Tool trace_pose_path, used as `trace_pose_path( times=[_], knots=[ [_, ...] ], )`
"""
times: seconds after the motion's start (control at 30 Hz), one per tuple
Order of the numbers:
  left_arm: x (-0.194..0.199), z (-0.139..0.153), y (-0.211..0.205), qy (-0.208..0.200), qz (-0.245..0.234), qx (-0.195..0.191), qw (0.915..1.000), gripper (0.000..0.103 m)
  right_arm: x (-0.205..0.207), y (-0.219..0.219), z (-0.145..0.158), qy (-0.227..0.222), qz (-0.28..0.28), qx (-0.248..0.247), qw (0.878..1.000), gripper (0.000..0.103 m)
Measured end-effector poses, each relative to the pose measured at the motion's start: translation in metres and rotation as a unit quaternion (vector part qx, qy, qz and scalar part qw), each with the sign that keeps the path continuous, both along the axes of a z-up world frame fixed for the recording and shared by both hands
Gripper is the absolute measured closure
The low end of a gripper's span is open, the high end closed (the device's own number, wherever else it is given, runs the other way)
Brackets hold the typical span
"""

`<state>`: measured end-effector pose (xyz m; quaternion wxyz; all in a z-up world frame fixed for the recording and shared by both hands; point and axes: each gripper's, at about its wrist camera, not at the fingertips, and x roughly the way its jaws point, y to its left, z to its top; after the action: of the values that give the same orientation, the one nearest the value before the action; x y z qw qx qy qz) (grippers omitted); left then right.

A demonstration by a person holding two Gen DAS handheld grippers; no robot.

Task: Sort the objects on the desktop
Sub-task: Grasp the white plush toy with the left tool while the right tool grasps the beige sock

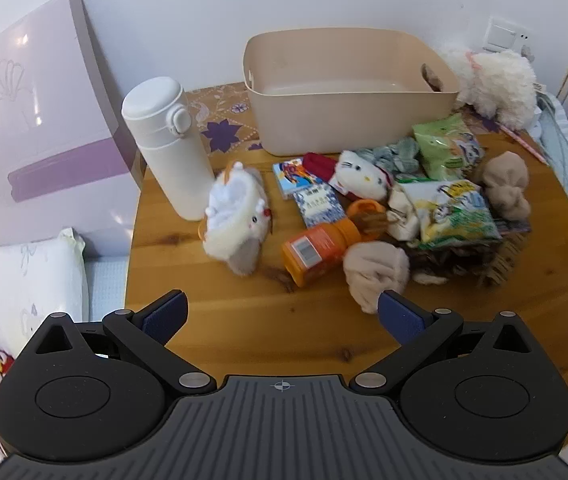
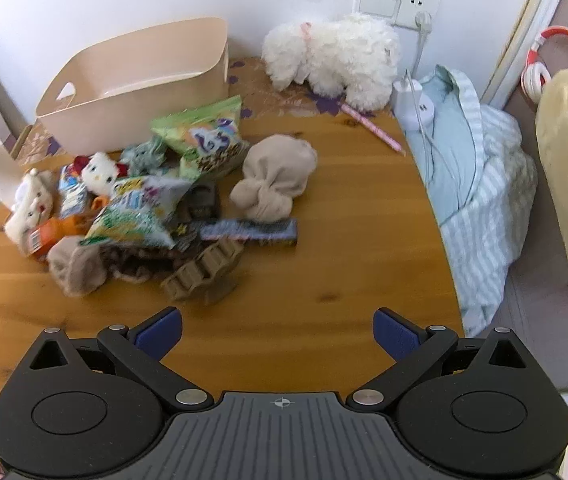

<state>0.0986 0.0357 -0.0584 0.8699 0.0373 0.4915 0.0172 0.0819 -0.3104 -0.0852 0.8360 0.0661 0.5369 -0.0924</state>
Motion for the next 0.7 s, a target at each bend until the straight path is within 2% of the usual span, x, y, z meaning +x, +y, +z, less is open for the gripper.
trace_pose_path(
  times=[0.17,0.43,0.53,0.7],
  knots=[
    [0.023,-0.013,0.011,-0.015,0.012,0.001,0.9998,0.000,0.018,-0.009,-0.016,-0.025,0.007,-0.004,1.000,0.000],
    [0.061,-0.036,0.023,-0.056,0.010,0.019,0.9982,0.000,0.053,-0.015,-0.038,-0.065,0.045,-0.055,0.995,0.000],
    [0.077,-0.048,0.026,-0.043,0.016,0.005,0.9989,0.000,0.069,-0.016,-0.042,-0.081,0.062,-0.064,0.993,0.000],
    [0.100,-0.072,0.025,-0.033,0.023,0.012,0.9991,0.000,0.099,-0.018,-0.051,-0.094,0.080,-0.066,0.990,0.000]
  ],
)
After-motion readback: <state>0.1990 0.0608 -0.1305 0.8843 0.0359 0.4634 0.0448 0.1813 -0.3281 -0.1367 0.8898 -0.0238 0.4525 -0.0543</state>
